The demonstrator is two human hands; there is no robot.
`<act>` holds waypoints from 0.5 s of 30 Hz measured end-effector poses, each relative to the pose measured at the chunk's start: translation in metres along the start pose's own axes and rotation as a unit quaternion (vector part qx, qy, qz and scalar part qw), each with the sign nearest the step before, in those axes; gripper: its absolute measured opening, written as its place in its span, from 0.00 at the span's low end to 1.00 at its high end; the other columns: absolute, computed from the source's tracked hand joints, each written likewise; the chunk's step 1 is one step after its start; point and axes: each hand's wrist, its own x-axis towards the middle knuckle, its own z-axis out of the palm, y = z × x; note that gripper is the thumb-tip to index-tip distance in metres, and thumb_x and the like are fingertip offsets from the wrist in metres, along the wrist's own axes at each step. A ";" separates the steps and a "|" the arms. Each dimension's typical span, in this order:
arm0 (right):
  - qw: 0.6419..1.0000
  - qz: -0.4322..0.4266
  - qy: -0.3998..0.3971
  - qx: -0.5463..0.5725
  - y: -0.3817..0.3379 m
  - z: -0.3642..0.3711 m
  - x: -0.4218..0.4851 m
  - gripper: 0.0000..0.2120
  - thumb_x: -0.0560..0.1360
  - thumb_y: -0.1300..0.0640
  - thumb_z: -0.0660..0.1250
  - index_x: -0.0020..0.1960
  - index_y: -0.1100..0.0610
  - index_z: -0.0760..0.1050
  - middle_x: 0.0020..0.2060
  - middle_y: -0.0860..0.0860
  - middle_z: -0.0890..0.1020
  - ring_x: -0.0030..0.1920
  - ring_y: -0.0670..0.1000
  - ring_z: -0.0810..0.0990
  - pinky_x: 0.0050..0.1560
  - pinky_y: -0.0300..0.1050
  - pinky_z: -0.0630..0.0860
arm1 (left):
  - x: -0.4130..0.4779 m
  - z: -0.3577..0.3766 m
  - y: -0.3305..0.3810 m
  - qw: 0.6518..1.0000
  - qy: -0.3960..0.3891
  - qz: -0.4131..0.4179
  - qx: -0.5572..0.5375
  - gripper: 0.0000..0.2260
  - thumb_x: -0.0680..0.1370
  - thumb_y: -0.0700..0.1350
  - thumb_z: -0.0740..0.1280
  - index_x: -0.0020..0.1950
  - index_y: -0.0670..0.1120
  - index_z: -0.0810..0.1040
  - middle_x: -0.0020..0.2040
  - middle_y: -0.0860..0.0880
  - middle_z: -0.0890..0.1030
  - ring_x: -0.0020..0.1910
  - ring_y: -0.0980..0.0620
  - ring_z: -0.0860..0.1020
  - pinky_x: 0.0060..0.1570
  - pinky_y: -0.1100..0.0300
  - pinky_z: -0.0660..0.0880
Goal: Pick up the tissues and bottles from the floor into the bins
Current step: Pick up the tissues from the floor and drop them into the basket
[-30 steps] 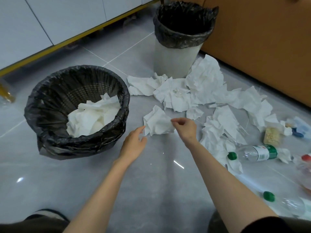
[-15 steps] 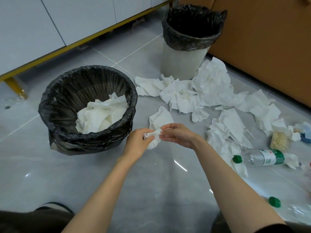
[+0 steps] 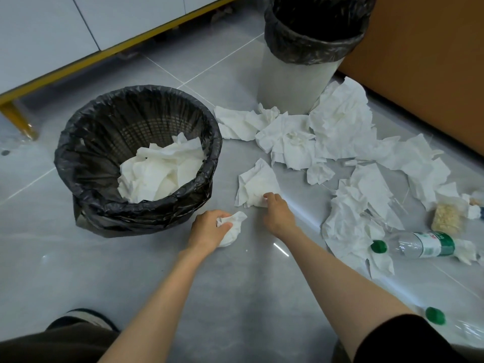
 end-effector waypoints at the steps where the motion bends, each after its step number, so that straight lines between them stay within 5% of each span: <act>1: 1.000 -0.001 0.013 -0.009 0.004 0.003 -0.003 0.24 0.74 0.67 0.58 0.69 0.58 0.62 0.64 0.56 0.69 0.64 0.57 0.68 0.54 0.51 0.72 | -0.001 0.001 -0.001 1.000 -0.002 -0.003 0.003 0.11 0.75 0.45 0.69 0.57 0.47 0.81 0.52 0.47 0.83 0.52 0.46 0.79 0.43 0.63 0.68; 12: 0.993 0.047 -0.021 -0.107 0.021 0.003 -0.030 0.09 0.73 0.57 0.61 0.52 0.56 0.74 0.47 0.52 0.79 0.47 0.54 0.77 0.41 0.44 0.68 | -0.007 0.000 0.001 0.999 -0.024 -0.005 0.028 0.12 0.76 0.44 0.68 0.58 0.46 0.80 0.55 0.47 0.82 0.55 0.47 0.78 0.45 0.63 0.68; 15: 0.998 0.054 -0.030 -0.005 0.020 -0.002 -0.029 0.07 0.73 0.52 0.64 0.40 0.56 0.74 0.41 0.51 0.77 0.43 0.53 0.76 0.39 0.43 0.68 | -0.009 -0.003 0.001 0.999 -0.021 -0.007 0.032 0.11 0.76 0.44 0.67 0.57 0.46 0.80 0.53 0.47 0.83 0.53 0.47 0.78 0.44 0.63 0.67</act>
